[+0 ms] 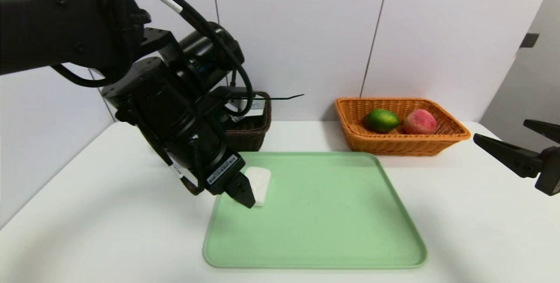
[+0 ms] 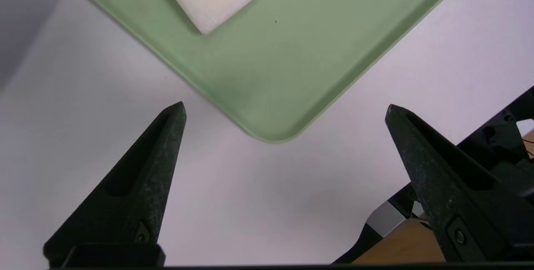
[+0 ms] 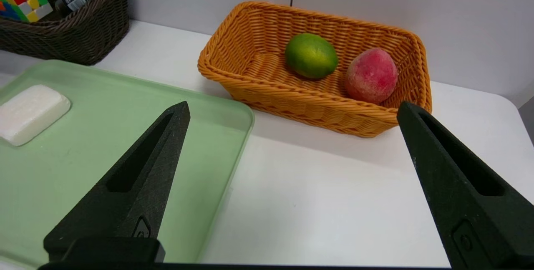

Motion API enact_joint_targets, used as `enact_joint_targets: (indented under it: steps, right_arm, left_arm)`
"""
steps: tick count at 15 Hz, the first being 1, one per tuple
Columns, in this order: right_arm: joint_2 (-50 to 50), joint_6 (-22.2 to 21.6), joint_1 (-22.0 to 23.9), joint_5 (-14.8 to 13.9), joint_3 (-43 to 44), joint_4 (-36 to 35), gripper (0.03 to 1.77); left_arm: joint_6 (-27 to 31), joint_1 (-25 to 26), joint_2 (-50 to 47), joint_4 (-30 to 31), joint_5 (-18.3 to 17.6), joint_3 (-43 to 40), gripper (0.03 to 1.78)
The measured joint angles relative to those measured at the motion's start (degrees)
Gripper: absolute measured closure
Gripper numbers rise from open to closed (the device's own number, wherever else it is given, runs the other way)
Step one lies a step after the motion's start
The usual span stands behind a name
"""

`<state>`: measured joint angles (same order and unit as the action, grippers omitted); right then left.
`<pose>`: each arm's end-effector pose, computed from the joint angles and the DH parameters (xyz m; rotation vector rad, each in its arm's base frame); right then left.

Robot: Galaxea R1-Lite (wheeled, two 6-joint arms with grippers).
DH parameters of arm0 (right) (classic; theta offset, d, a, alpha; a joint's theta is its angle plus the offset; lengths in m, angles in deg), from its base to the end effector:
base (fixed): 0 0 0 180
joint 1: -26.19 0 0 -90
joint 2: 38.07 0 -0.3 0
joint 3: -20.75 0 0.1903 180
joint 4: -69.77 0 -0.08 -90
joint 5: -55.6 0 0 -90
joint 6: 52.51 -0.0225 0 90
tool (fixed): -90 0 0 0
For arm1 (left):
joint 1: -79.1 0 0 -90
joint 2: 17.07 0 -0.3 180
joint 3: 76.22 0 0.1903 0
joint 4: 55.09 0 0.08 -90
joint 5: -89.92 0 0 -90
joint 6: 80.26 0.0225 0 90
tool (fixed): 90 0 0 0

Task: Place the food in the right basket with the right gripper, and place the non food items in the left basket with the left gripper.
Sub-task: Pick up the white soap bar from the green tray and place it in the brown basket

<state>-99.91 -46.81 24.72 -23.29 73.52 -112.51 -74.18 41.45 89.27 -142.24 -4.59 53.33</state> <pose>0.1475 0.0081 0.2224 -0.0890 0.1073 0.2250 0.2398 -0.1873 0.2709 0.4162 1.0592 -0.7159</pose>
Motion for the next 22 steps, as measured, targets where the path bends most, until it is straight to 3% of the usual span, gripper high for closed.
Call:
enact_joint_targets:
  steps: [8,13,22]
  right_arm:
    - [0.4,0.04,0.0,0.05,-0.83,0.0,0.09]
    - [0.27,0.04,0.0,0.05,-1.23,0.02,0.09]
    - [-0.96,0.06,-0.01,0.16,-1.27,-0.01,0.09]
  left_arm:
    - [-5.07,-0.04,8.55,5.6,5.36,3.17,0.12]
    - [-5.27,0.2,12.4,8.24,8.53,3.24,0.12]
    - [-5.27,1.77,16.63,10.4,8.83,4.35,0.12]
